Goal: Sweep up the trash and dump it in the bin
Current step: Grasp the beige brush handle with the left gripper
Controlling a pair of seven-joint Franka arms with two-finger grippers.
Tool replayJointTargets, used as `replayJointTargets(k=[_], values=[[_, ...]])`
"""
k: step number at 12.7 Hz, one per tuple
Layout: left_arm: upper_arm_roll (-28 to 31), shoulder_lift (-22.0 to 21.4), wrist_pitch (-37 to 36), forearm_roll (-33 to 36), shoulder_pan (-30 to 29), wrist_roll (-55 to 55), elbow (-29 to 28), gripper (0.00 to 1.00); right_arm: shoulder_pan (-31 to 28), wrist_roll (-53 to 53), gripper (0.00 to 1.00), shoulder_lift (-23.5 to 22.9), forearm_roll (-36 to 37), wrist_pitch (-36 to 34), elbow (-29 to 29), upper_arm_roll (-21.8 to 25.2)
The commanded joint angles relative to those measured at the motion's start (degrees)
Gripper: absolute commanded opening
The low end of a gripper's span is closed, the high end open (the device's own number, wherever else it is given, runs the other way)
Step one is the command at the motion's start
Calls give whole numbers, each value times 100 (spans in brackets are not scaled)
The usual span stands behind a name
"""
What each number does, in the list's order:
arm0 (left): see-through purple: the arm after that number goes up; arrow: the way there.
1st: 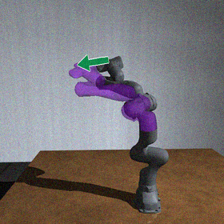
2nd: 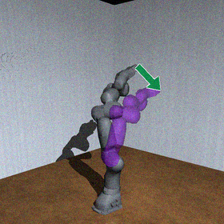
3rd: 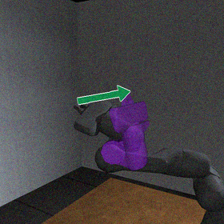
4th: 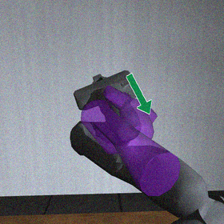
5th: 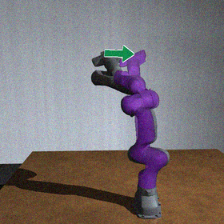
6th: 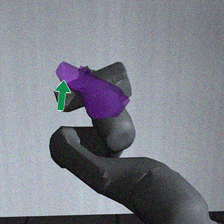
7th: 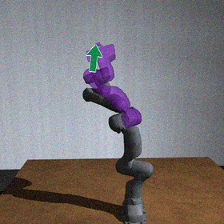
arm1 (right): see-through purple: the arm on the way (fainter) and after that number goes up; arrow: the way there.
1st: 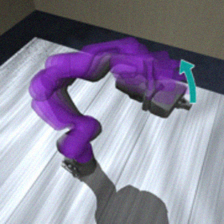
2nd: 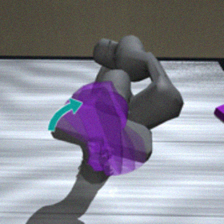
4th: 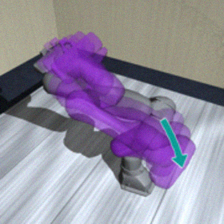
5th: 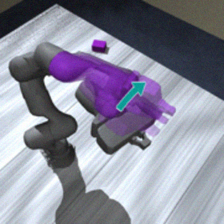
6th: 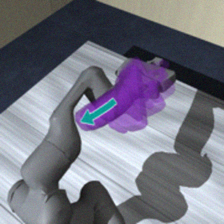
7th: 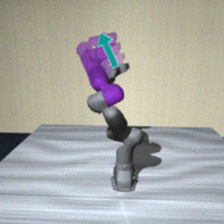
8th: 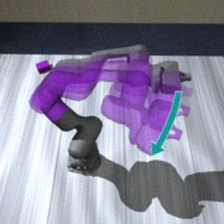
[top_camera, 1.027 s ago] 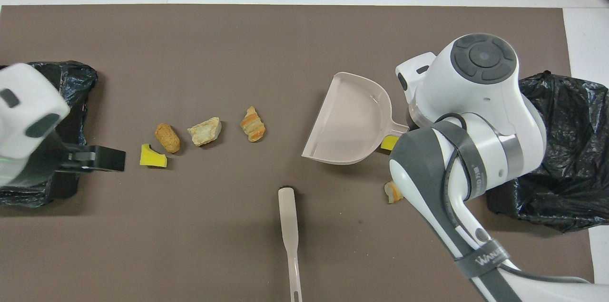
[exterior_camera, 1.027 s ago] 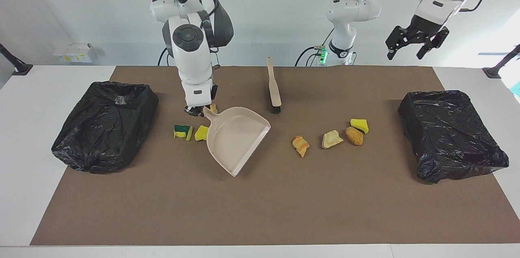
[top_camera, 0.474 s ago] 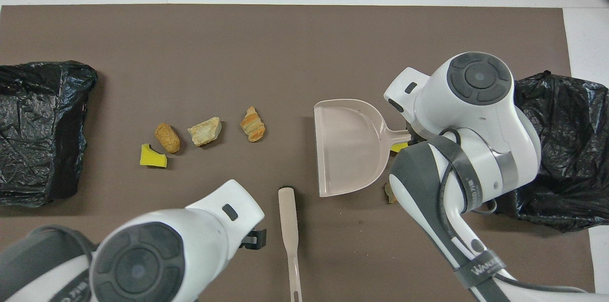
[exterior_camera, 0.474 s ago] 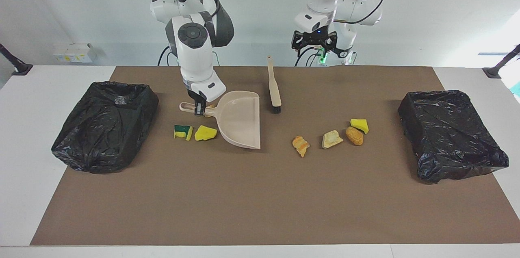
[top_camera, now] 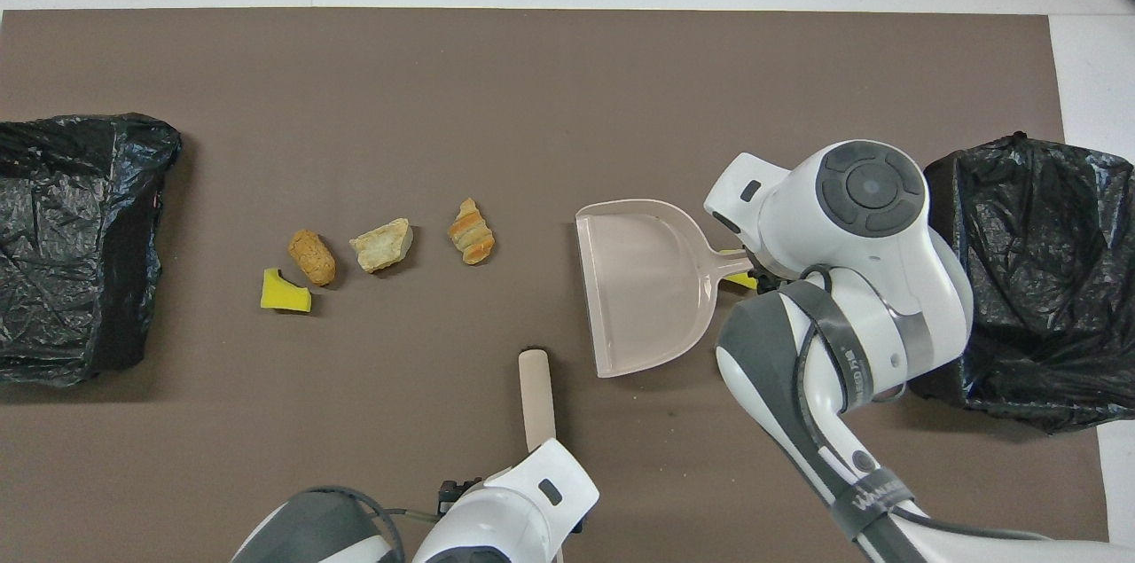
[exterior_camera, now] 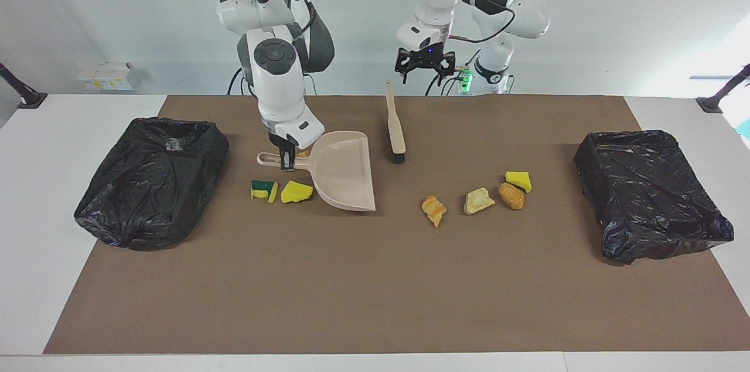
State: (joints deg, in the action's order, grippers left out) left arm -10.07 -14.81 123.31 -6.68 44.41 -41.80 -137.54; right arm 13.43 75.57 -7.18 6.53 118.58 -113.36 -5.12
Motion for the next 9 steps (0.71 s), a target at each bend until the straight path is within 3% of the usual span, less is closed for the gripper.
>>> replayJointTargets(k=[1, 9], values=[[120, 320, 473, -87, 164, -21, -220, 100, -42, 142, 0, 261, 76, 306, -423, -15], [120, 664, 940, -122, 507, -101, -370, 100, -42, 134, 0, 261, 94, 341, -564, -6]])
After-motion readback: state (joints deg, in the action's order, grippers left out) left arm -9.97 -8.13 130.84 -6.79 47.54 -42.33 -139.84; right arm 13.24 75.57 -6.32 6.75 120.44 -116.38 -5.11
